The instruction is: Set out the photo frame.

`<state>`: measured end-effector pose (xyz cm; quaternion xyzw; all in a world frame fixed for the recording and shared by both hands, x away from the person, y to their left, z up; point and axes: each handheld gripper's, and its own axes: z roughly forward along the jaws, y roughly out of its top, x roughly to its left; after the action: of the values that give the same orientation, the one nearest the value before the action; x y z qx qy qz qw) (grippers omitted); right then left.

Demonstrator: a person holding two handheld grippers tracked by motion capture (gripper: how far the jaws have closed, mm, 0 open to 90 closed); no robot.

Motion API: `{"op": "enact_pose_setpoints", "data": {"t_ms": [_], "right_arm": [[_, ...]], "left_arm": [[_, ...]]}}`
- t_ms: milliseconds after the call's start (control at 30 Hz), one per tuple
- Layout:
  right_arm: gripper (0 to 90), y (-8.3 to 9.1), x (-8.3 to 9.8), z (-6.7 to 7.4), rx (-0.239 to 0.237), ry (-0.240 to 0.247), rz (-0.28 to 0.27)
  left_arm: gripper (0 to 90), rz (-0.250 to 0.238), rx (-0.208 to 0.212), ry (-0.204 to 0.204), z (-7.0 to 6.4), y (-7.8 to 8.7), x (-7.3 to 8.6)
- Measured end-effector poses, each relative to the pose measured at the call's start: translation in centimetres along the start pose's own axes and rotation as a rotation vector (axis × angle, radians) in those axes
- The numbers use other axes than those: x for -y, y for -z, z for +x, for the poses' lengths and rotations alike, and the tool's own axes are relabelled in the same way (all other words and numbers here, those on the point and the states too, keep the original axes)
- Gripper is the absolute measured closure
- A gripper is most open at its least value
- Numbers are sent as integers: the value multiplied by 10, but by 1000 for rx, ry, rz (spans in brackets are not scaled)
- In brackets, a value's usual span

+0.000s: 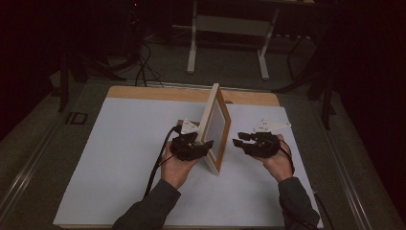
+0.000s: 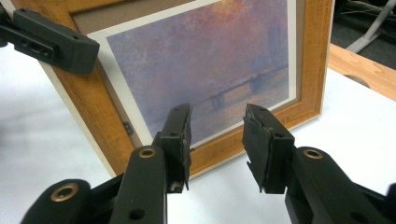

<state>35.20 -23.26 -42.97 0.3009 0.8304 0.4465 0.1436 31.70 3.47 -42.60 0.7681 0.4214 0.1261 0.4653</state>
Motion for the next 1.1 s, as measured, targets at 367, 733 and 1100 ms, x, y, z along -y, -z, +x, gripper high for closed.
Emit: {"op": "enact_pose_setpoints", "data": {"t_ms": [367,733,1100], "right_arm": [[609,-1,0,0,0,1,0],[607,-1,1,-1,0,-3,3],[607,1,2,-3,8,-4,2]], "left_arm": [[626,8,-20,10,7,4,-1],[646,16,8,28,17,7,-2],[660,24,34,35,29,11,-2]]}}
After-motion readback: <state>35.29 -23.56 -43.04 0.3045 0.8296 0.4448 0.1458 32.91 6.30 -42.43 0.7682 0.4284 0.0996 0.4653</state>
